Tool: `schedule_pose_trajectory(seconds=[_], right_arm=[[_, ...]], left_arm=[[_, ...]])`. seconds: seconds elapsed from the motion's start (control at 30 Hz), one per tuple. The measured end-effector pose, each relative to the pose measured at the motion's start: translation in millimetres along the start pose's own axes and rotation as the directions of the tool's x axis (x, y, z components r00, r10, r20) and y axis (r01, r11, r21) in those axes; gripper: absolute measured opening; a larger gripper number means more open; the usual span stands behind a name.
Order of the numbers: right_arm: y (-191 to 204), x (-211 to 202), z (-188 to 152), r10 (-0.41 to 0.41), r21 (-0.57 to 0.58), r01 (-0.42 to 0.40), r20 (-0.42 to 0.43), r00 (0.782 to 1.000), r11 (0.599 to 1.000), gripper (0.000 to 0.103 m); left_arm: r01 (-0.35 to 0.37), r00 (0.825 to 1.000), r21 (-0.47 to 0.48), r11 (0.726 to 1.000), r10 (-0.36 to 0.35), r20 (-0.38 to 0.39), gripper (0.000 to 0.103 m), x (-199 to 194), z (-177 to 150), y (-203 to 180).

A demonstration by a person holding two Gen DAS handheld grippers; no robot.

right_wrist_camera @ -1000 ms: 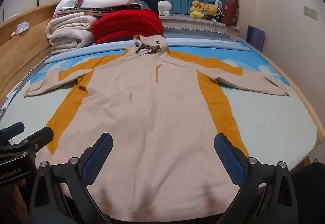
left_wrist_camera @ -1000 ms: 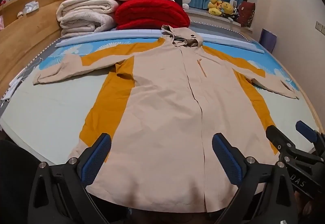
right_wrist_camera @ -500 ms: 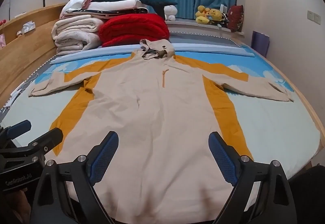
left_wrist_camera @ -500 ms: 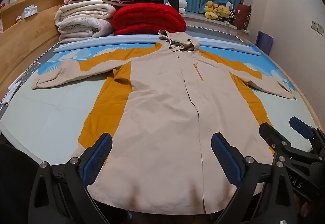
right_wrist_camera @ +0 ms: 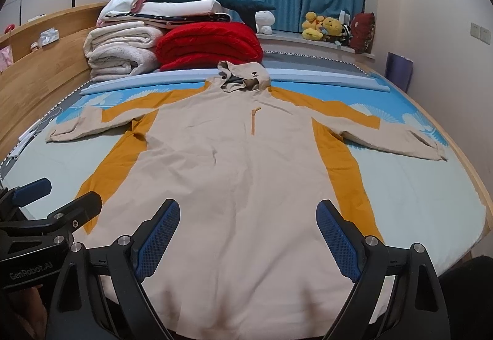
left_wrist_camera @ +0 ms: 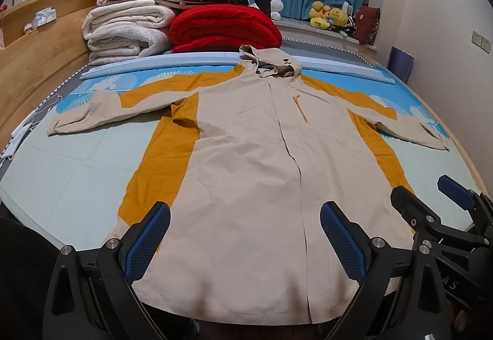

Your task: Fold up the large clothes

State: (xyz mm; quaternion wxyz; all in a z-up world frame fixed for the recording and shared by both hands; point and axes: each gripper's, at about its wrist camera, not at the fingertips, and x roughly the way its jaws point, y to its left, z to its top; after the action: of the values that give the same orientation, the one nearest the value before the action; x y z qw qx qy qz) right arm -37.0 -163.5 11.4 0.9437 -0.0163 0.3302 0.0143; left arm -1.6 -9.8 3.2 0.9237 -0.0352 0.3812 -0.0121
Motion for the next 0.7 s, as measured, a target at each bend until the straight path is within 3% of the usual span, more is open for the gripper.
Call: schedule_pose_trajectory(seconds=[0.7], right_arm=[[0.0,0.4,0.1,0.001,0.000,-0.001,-0.002,1.000,1.000,0.090]], left_arm=[[-0.001,1.000,-0.001,1.000,0.001,0.001,0.097,0.3,-1.0,-1.1]])
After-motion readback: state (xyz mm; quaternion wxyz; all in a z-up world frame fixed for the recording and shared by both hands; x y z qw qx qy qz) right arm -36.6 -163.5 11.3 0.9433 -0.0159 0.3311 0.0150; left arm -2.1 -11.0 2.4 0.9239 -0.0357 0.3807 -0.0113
